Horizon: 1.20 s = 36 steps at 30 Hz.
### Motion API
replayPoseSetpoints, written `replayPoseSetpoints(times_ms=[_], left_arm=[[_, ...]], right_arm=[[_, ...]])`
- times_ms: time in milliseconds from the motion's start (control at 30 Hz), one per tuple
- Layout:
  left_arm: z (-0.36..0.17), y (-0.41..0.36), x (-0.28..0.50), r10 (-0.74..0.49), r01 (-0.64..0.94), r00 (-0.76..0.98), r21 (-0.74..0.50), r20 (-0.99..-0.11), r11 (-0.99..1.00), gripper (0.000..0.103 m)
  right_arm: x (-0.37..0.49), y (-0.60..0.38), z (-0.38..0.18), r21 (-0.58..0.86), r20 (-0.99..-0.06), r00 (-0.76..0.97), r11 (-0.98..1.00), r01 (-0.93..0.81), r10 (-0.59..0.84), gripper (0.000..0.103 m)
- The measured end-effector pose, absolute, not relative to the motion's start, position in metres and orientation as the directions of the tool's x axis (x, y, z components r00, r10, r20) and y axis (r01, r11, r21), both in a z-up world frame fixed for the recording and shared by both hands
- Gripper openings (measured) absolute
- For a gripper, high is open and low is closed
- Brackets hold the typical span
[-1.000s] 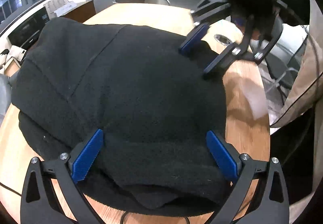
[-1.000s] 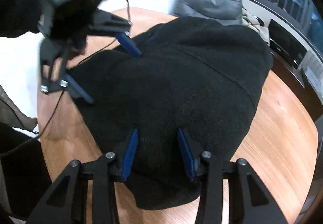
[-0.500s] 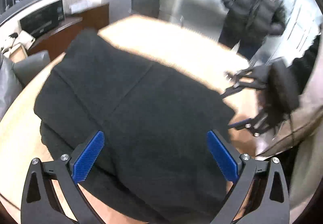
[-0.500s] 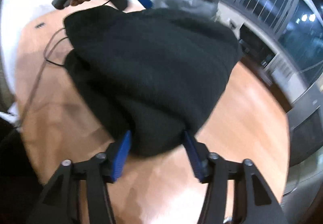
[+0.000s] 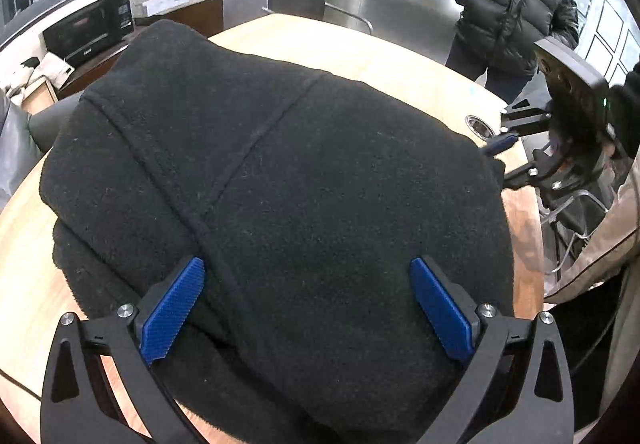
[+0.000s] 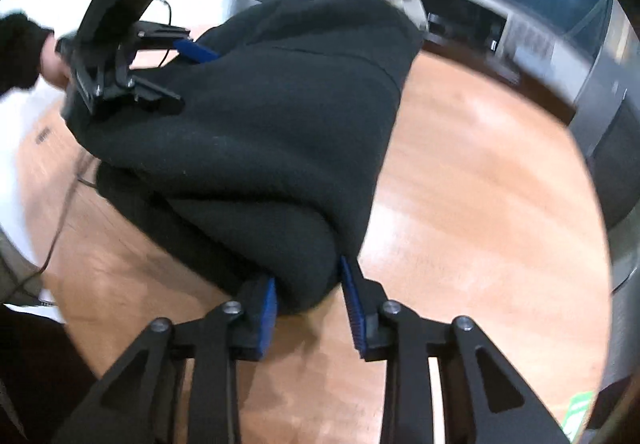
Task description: Fold clothes
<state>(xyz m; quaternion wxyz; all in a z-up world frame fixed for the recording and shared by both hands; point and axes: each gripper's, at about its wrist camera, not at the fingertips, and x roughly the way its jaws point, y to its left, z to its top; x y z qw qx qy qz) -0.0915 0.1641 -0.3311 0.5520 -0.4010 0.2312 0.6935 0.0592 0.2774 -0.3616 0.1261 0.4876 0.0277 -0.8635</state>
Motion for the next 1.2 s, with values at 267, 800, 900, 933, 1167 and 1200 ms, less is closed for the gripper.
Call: replayPoseSetpoints(times_ms=[267, 800, 900, 933, 1167, 1200], left_arm=[[-0.255, 0.152, -0.119, 0.705, -0.855, -0.145, -0.270, -0.694, -0.442, 0.103], [-0.354, 0.167, -0.172, 0.628, -0.724, -0.135, -0.357, -0.766, -0.591, 0.102], [-0.357, 0.161, -0.169, 0.631, -0.734, -0.140, -0.348, -0.763, -0.583, 0.102], [-0.357, 0.159, -0.168, 0.630, -0.735, -0.144, -0.344, -0.763, -0.585, 0.102], [-0.331, 0.121, -0.146, 0.608, -0.625, -0.161, -0.396, -0.778, -0.673, 0.103], [-0.330, 0.110, -0.142, 0.607, -0.600, -0.158, -0.412, -0.779, -0.685, 0.103]], right_arm=[[0.020, 0.313, -0.276, 0.267, -0.681, -0.597, -0.903, 0.337, -0.424, 0.057], [-0.154, 0.289, -0.304, 0.322, -0.628, -0.540, -0.820, 0.473, -0.559, 0.057], [-0.199, 0.273, -0.344, 0.239, -0.768, -0.468, -0.873, 0.425, -0.438, 0.057], [-0.211, 0.268, -0.360, 0.219, -0.809, -0.434, -0.888, 0.404, -0.396, 0.054], [-0.180, 0.284, -0.347, 0.290, -0.763, -0.475, -0.889, 0.355, -0.439, 0.052], [-0.164, 0.291, -0.337, 0.308, -0.737, -0.494, -0.880, 0.361, -0.461, 0.054]])
